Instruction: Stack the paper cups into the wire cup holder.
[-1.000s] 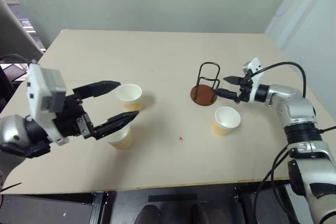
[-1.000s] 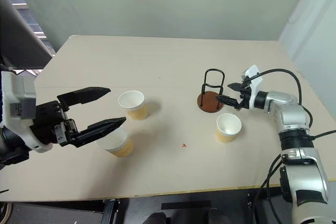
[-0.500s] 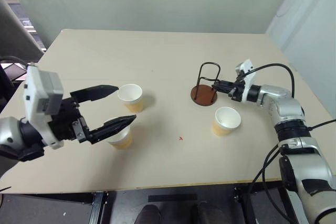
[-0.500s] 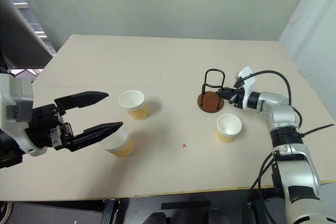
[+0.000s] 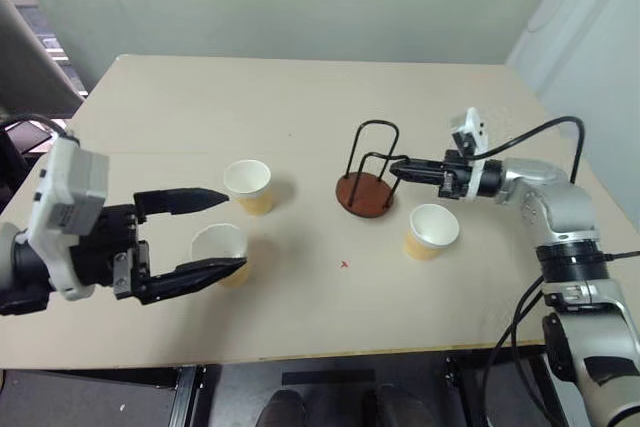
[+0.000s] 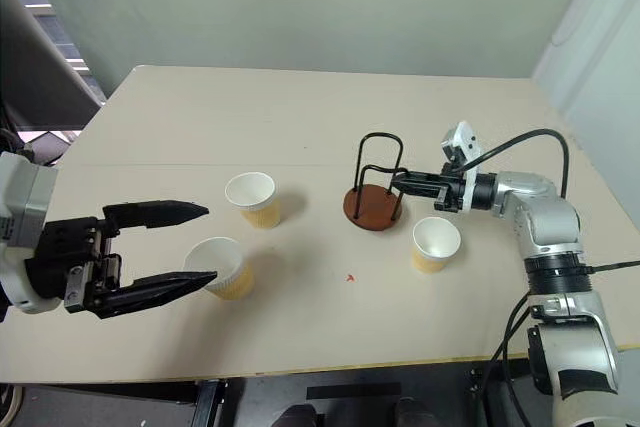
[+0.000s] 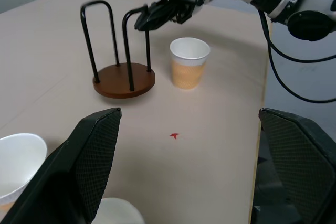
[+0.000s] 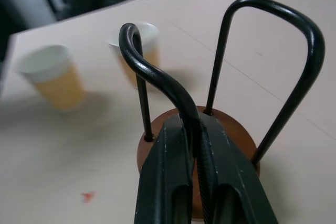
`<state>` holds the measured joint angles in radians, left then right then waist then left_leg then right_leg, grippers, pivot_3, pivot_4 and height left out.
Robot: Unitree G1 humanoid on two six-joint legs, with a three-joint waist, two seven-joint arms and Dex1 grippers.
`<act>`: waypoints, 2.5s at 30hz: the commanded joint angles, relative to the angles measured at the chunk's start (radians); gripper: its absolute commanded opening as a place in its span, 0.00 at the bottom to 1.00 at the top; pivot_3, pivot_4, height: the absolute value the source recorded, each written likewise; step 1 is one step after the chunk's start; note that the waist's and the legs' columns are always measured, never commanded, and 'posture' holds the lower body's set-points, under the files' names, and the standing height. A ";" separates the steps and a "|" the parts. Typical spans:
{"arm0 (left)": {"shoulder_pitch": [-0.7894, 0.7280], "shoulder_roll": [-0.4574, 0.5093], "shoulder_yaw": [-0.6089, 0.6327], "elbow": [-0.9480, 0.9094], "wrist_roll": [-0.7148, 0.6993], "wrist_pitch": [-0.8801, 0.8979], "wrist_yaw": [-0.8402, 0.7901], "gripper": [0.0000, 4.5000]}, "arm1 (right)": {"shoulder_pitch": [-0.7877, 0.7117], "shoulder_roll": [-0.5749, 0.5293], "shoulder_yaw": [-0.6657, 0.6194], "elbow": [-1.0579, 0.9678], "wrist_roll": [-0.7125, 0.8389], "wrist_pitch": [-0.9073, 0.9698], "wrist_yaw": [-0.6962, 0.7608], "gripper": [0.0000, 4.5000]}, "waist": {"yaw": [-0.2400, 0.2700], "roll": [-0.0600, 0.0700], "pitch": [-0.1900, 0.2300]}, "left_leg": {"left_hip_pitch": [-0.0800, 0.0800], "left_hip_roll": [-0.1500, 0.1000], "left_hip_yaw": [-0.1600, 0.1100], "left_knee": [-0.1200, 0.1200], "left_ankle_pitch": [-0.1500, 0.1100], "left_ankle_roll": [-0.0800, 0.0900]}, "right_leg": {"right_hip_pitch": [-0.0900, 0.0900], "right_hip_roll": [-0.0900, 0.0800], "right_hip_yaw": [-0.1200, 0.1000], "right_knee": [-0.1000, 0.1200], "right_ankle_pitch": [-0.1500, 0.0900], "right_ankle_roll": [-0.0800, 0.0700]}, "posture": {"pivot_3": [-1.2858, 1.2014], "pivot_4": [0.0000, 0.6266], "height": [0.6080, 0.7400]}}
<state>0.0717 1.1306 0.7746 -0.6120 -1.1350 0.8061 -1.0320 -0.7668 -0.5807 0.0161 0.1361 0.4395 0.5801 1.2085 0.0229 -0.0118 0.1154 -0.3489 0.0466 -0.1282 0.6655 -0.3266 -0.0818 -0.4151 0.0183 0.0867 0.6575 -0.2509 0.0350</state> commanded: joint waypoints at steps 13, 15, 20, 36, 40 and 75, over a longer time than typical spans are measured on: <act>0.018 0.015 0.007 0.035 0.114 -0.020 -0.114 1.00 | 0.198 -0.069 0.129 -0.464 0.029 0.089 -0.077 0.01 | -0.004 -0.001 0.000 | 0.002 0.001 -0.001 0.001 0.000 0.001 | 0.003 0.002 0.000 -0.001 0.000 0.000 | 0.52 0.24 1.00; 0.016 0.013 0.004 0.039 0.124 -0.024 -0.122 1.00 | 0.208 -0.070 0.141 -0.460 0.009 0.073 -0.087 0.01 | -0.004 -0.001 0.000 | 0.002 0.001 -0.001 0.001 -0.001 0.001 | 0.003 0.002 0.000 -0.001 0.000 0.000 | 0.52 0.24 1.00; 0.014 0.011 -0.002 0.048 0.145 -0.036 -0.139 1.00 | 0.227 -0.071 0.172 -0.424 -0.041 0.014 -0.095 0.01 | -0.005 -0.001 0.000 | 0.002 0.002 -0.002 0.001 -0.001 0.001 | 0.003 0.002 0.000 -0.001 0.000 0.000 | 0.52 0.24 1.00; 0.004 -0.008 0.015 0.049 0.151 -0.043 -0.147 1.00 | 0.227 -0.147 0.157 -0.432 -0.090 -0.082 -0.057 0.81 | -0.005 -0.001 -0.001 | 0.002 0.002 -0.002 0.001 -0.001 0.001 | 0.003 0.002 0.000 -0.001 0.000 0.000 | 0.52 0.24 1.00; -0.019 -0.074 0.058 0.029 0.106 -0.047 -0.064 1.00 | 0.175 -0.257 0.092 -0.518 -0.046 -0.059 -0.008 0.81 | -0.006 -0.001 0.000 | 0.002 0.002 -0.002 0.001 -0.001 0.001 | 0.003 0.001 0.000 -0.001 0.000 0.000 | 0.52 0.24 1.00; 0.039 -0.099 0.097 -0.105 -0.166 -0.021 0.258 1.00 | 0.211 -0.366 0.249 -0.426 -0.254 -0.092 0.035 0.37 | -0.005 -0.001 0.000 | 0.007 0.004 0.000 -0.001 -0.001 0.002 | 0.009 0.006 0.001 -0.006 0.001 0.002 | 0.52 0.24 1.00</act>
<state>0.1061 1.0199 0.8377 -0.7055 -1.2854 0.7859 -0.7643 -0.5454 -0.9454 0.2667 -0.2783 0.1893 0.4983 1.2323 0.0181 -0.0128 0.1149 -0.3421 0.0503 -0.1284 0.6647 -0.3280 -0.0803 -0.4059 0.0244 0.0879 0.6513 -0.2500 0.0367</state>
